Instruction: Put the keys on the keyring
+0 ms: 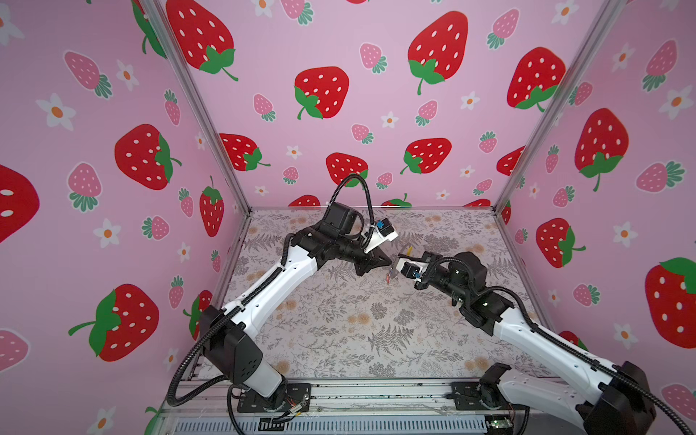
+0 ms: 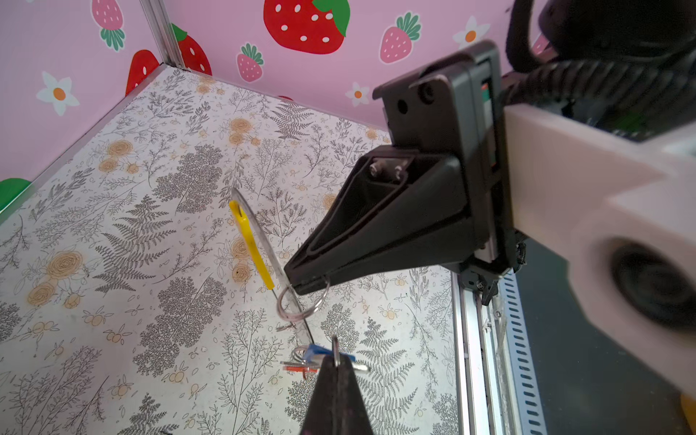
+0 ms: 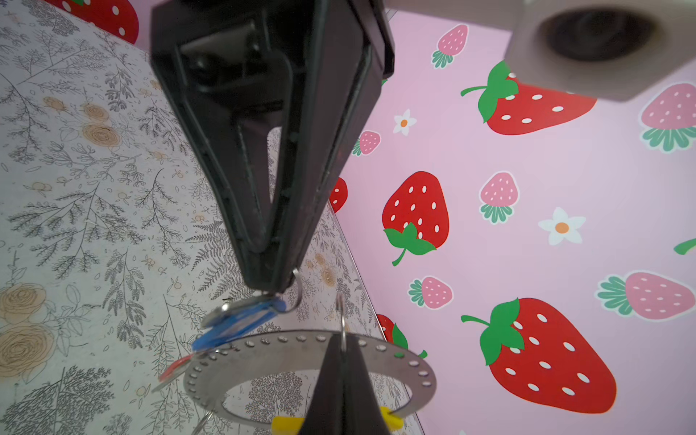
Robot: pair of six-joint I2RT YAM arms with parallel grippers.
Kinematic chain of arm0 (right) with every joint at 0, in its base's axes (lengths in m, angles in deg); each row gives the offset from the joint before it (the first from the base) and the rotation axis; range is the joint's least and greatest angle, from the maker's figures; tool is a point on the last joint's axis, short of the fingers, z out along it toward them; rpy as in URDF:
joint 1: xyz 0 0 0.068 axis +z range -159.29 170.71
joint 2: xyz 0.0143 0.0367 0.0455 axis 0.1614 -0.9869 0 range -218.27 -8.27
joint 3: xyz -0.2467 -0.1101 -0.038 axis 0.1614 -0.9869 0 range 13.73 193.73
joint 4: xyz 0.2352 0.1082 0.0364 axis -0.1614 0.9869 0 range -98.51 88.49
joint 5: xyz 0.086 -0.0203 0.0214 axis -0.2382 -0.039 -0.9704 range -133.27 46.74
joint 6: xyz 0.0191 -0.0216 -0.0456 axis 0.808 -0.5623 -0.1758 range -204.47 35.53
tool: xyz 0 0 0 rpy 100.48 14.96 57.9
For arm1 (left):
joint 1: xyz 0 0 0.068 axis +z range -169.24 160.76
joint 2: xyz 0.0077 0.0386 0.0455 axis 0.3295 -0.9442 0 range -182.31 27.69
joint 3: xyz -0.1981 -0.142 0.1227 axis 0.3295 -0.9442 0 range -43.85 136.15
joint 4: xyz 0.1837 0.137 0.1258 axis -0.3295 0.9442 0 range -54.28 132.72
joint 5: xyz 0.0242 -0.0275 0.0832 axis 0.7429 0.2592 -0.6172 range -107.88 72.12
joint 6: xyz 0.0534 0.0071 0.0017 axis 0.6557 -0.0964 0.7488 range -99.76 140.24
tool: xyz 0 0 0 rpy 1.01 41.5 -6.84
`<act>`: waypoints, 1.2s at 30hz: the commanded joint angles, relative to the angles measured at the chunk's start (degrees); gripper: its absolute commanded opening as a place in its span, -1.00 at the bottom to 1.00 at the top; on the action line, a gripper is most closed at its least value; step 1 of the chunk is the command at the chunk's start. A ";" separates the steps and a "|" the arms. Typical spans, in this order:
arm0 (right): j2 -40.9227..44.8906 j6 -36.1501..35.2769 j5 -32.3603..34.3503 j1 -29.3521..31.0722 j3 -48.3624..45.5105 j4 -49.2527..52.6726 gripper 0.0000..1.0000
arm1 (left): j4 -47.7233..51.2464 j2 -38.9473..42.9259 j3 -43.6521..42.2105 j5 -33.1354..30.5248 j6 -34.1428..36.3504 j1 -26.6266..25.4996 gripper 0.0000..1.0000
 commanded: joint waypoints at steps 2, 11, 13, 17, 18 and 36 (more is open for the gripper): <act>-0.48 -2.31 1.57 1.42 2.02 -1.13 -0.97 | -0.38 1.19 2.44 1.89 -0.34 -0.24 -1.00; -0.33 -2.25 2.46 2.30 1.86 -0.82 -0.98 | -1.29 1.61 2.13 0.66 -0.77 -0.23 -1.00; -0.35 -2.25 2.56 2.47 1.85 -0.71 -0.98 | -1.75 1.65 2.13 0.64 -1.04 -0.22 -1.00; -0.31 -2.12 2.59 2.56 1.84 -0.64 -0.98 | -2.76 2.12 1.74 0.22 -1.39 -0.18 -1.00; -0.31 -2.08 2.58 2.66 1.96 -0.52 -0.98 | -2.84 2.11 1.74 0.12 -1.48 -0.15 -1.00; 1.31 -0.16 0.48 2.73 2.02 -0.79 -1.00 | -2.51 2.69 0.36 -1.81 -0.99 0.27 -1.00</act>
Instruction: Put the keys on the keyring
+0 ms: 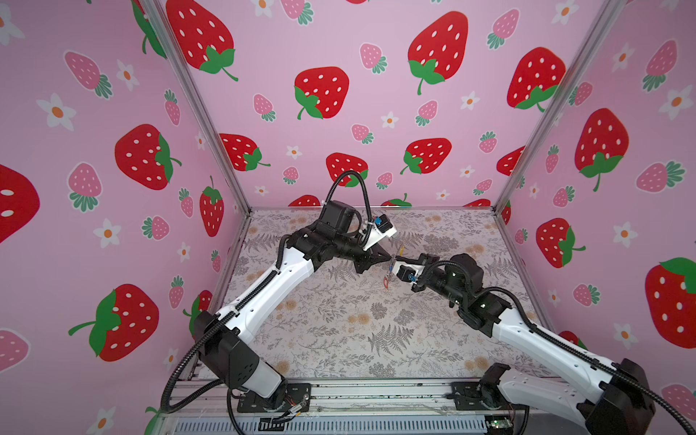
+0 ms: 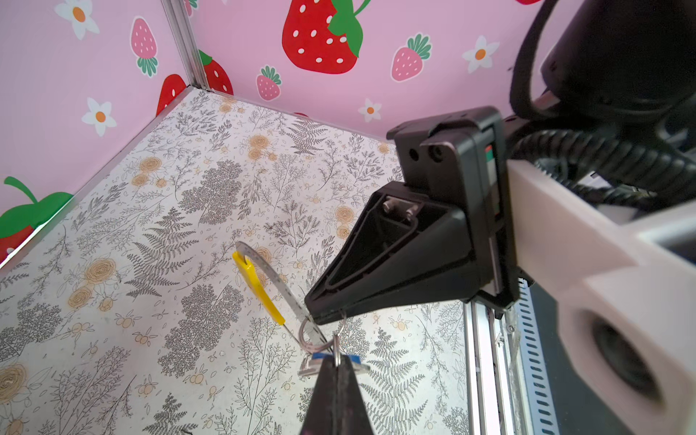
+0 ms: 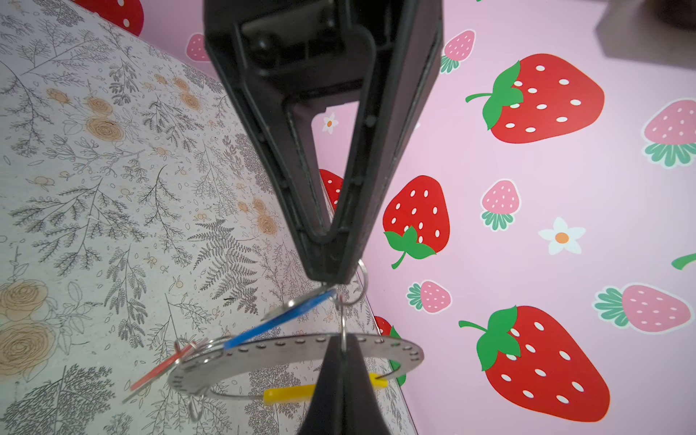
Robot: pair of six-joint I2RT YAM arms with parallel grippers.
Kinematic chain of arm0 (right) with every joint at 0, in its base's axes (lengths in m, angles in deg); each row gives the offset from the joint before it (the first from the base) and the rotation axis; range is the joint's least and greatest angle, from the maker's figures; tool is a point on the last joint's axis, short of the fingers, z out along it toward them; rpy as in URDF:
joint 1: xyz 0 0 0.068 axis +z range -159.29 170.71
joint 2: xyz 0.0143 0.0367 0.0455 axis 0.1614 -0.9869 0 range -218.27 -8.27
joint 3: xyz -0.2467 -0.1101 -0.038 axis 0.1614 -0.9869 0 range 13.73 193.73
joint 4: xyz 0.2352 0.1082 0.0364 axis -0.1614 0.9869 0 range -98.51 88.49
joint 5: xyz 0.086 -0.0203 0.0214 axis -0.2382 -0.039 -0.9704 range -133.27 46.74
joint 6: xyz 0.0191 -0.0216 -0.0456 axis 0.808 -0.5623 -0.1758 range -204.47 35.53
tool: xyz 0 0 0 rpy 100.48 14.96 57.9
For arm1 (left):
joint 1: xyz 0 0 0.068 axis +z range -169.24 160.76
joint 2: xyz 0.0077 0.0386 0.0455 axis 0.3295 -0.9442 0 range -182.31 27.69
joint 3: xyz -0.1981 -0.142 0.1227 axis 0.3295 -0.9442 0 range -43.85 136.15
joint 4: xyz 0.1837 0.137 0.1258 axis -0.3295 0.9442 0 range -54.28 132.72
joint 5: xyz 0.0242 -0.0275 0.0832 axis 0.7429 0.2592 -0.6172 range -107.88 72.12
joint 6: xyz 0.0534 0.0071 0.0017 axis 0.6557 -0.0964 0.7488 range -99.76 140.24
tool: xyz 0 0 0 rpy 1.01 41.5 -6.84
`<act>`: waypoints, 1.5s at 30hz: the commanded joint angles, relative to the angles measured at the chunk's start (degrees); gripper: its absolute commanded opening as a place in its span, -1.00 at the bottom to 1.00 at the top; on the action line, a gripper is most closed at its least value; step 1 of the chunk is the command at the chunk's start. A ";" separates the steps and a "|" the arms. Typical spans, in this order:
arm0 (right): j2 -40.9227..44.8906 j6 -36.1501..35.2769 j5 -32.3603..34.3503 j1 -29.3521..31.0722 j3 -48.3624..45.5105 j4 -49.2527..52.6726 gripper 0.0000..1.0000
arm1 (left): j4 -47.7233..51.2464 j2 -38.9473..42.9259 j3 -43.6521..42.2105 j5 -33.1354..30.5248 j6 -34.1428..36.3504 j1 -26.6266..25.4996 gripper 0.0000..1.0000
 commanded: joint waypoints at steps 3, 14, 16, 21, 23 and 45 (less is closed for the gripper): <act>1.12 1.22 -1.98 0.42 2.64 0.04 -1.00 | 0.62 0.71 0.81 0.12 1.23 0.19 -1.00; -1.31 2.53 -1.87 0.46 5.46 3.59 -1.00 | 2.91 0.81 1.47 1.22 2.61 -0.05 -1.00; -1.32 2.42 -2.64 0.41 5.58 3.79 -1.00 | 2.90 0.67 1.52 0.39 2.46 -0.08 -1.00; -0.84 2.24 -3.67 0.45 5.05 4.00 -1.00 | 1.70 1.04 1.40 -1.14 1.99 -0.08 -1.00; -1.03 2.12 -3.55 0.38 5.05 4.45 -1.00 | 1.08 1.55 1.11 -1.10 1.96 -0.10 -1.00; -3.65 3.85 -2.15 0.46 7.60 7.54 -1.00 | 1.69 2.39 0.65 1.47 2.85 -0.30 -1.00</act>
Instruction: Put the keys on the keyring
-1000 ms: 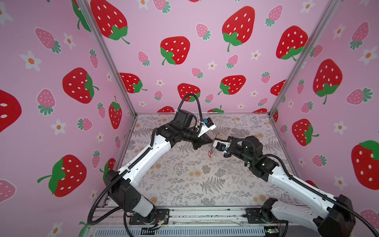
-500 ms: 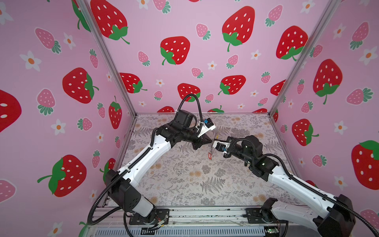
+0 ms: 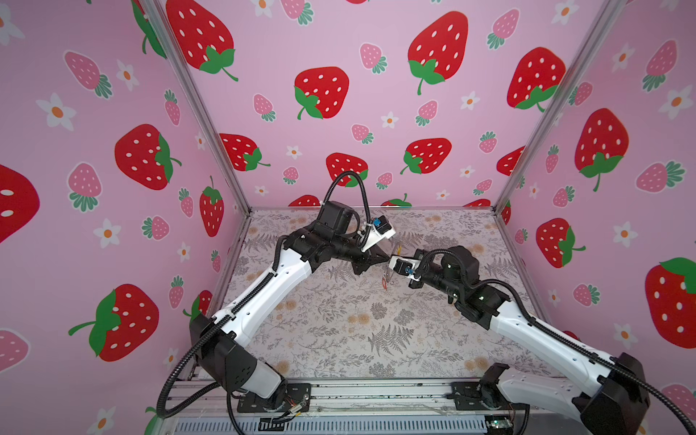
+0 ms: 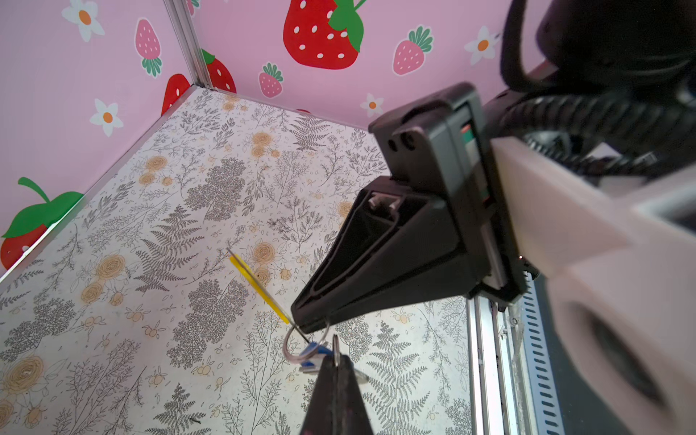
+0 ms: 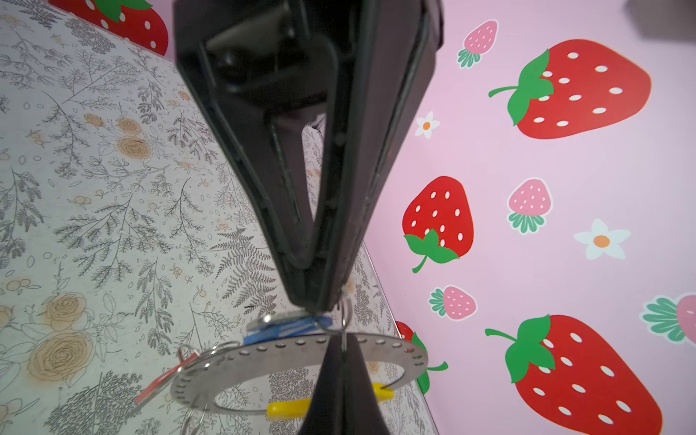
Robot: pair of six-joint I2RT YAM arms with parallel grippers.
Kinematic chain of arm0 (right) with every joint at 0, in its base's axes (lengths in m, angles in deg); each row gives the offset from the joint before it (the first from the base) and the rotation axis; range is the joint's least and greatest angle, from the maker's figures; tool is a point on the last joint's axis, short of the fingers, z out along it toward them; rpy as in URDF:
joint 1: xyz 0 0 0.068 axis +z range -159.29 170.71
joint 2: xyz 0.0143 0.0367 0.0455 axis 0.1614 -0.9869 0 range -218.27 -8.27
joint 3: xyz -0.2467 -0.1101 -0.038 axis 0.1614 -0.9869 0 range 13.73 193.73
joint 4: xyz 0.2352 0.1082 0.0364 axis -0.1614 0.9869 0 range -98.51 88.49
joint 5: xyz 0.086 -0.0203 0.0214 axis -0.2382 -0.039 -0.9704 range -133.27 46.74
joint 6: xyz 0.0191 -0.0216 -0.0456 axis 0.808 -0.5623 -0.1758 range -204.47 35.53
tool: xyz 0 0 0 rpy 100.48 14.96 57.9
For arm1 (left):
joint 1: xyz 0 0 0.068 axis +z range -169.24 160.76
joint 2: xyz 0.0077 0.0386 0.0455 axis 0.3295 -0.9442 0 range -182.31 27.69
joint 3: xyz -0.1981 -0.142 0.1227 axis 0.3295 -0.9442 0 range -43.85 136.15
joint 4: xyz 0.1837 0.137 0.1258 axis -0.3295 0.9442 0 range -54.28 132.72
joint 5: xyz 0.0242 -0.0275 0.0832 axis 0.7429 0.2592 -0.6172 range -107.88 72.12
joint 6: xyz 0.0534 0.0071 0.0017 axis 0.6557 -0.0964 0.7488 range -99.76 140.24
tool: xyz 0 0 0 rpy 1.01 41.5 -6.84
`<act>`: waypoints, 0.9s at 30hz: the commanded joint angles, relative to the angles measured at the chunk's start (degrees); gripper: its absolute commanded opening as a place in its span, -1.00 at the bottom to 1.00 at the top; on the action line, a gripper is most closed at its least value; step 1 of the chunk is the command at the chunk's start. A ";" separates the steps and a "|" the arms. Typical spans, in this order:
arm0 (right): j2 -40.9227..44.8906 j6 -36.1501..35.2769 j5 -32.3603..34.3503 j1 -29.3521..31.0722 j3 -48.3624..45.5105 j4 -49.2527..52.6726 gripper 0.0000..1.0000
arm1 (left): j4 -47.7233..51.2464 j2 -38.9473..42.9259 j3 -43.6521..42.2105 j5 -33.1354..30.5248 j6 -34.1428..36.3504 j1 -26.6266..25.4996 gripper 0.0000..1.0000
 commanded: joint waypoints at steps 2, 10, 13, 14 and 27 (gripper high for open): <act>-0.15 0.73 -0.15 0.36 1.92 1.04 -1.00 | -0.06 1.12 0.73 1.74 1.32 -0.19 -1.00; 0.66 0.83 0.41 0.34 1.30 0.28 -1.00 | 1.94 0.12 1.36 0.44 2.06 -0.27 -1.00; 0.60 0.92 1.33 0.32 1.30 0.38 -1.00 | 3.40 -0.39 1.97 0.39 2.56 -0.25 -1.00; 0.63 0.97 1.59 0.32 1.32 0.38 -1.00 | 3.66 -0.42 2.00 0.18 2.64 -0.26 -1.00; 1.22 0.83 -0.11 0.38 1.13 0.03 -1.00 | 3.97 -1.18 2.79 -2.39 2.47 -0.21 -1.00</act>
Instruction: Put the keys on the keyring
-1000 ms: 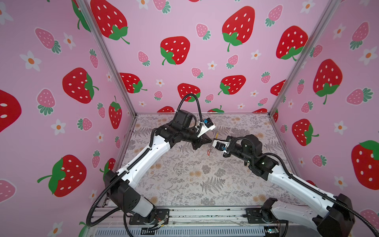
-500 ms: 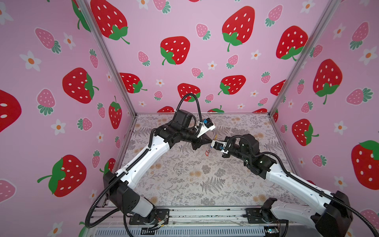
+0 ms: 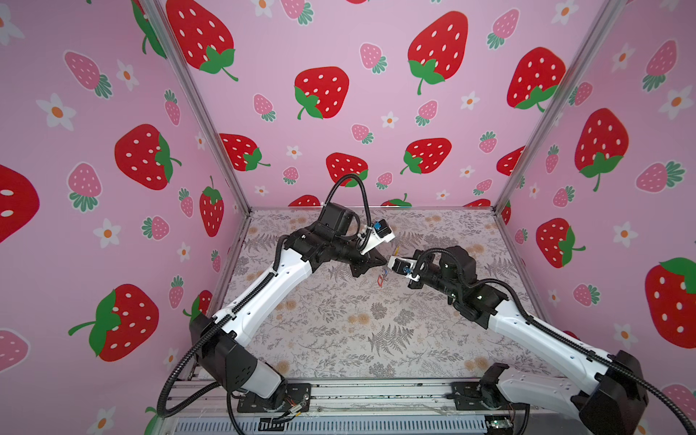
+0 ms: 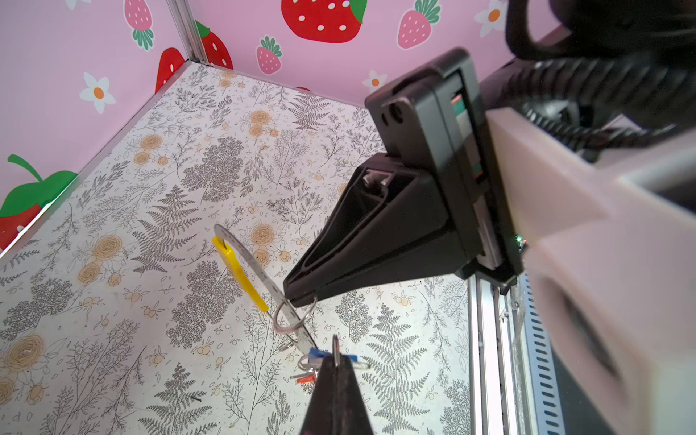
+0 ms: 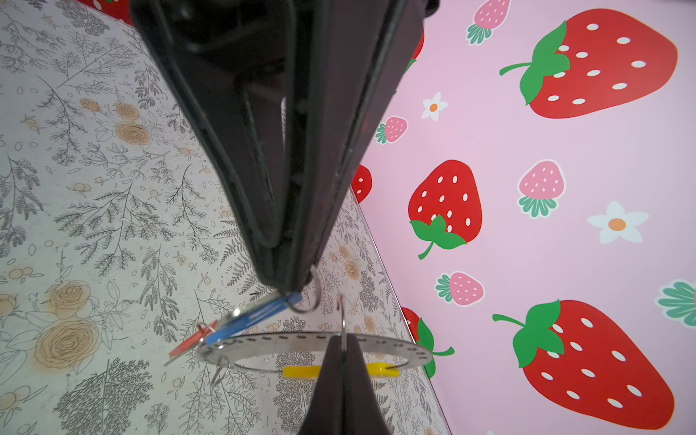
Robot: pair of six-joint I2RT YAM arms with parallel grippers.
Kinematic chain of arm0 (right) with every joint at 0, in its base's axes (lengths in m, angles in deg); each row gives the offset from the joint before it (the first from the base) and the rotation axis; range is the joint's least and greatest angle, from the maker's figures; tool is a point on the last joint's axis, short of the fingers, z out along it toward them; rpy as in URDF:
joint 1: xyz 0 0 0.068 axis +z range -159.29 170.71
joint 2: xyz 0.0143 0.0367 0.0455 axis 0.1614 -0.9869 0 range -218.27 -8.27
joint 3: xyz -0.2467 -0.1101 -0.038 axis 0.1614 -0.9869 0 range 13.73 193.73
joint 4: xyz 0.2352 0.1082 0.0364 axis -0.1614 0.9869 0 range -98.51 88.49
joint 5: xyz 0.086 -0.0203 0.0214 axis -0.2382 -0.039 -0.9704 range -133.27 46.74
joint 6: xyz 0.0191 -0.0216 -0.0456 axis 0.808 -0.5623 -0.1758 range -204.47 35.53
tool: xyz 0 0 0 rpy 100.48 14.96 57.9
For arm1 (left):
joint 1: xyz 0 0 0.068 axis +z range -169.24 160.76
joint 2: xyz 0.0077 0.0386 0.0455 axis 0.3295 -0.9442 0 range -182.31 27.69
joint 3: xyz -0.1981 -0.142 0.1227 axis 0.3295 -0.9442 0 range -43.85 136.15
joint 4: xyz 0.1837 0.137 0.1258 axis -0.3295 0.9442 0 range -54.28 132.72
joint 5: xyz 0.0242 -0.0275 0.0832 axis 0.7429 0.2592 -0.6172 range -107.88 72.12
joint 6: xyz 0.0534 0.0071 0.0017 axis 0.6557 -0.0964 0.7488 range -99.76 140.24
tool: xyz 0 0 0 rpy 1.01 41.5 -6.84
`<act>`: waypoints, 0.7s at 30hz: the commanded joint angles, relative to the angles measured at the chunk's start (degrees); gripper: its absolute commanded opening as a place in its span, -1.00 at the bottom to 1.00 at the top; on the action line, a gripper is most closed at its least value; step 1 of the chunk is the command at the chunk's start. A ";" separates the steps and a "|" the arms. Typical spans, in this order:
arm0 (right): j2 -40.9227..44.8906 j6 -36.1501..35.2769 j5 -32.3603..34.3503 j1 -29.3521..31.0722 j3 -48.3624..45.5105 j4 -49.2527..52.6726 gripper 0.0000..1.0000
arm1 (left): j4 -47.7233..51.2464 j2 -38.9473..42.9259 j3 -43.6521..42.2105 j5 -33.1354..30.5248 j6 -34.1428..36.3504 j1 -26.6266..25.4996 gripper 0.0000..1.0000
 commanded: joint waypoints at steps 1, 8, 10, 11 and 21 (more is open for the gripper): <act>1.53 0.36 -1.56 0.30 1.04 -1.02 -1.00 | 0.70 -1.04 2.85 -0.42 0.83 -0.21 -1.00; 1.55 0.23 -2.56 0.26 0.91 -1.03 -1.00 | -0.42 -1.29 2.95 -0.79 0.01 -0.19 -1.00; 1.71 0.20 -2.72 0.23 0.77 -1.11 -1.00 | -0.82 -1.33 3.07 -1.06 -0.35 -0.15 -1.00; 1.87 0.27 -2.89 0.30 0.67 -1.19 -1.00 | -0.90 -1.35 2.99 -1.18 -0.29 -0.10 -1.00; 1.64 0.26 -3.06 0.23 0.68 -0.59 -1.00 | -3.07 -0.93 2.46 -0.44 -1.05 -0.13 -1.00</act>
